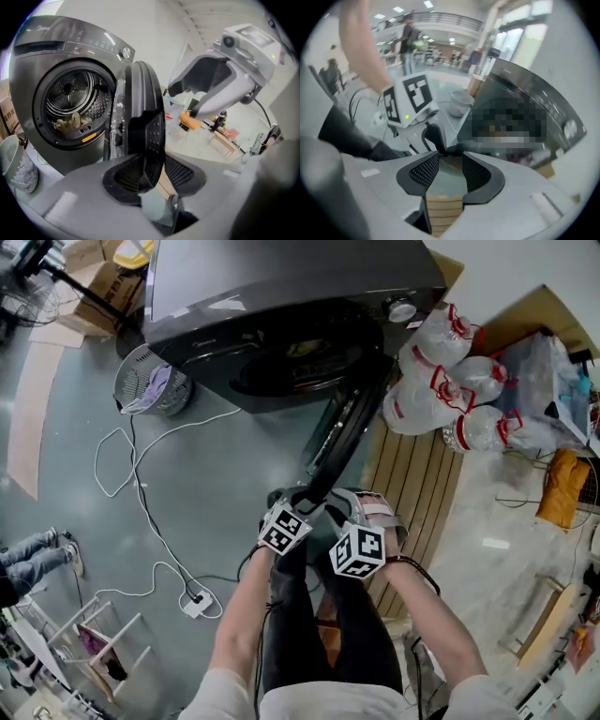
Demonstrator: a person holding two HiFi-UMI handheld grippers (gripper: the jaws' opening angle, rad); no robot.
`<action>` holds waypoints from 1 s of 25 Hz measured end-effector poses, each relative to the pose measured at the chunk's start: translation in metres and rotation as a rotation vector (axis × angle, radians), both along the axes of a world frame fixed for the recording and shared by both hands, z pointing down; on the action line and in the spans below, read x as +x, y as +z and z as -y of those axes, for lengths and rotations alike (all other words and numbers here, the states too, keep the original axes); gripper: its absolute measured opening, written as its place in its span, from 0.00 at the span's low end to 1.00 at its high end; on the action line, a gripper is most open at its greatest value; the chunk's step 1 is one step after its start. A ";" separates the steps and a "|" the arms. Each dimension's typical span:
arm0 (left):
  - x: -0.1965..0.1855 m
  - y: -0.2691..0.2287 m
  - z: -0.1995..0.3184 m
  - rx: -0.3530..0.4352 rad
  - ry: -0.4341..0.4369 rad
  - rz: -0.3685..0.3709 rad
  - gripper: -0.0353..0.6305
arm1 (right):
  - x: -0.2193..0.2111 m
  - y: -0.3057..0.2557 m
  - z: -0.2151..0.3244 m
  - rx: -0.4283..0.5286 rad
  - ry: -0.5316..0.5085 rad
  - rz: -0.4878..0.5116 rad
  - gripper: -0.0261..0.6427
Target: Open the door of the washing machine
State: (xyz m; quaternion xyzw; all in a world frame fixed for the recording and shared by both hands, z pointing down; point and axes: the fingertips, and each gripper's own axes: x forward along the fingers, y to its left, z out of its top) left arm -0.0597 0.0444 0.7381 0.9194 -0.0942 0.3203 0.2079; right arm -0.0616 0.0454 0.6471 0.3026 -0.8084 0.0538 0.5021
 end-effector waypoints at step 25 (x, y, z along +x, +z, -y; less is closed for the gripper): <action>0.147 -0.006 -0.106 -0.033 0.223 -0.001 0.31 | 0.166 -0.024 -0.024 0.027 0.868 0.492 0.24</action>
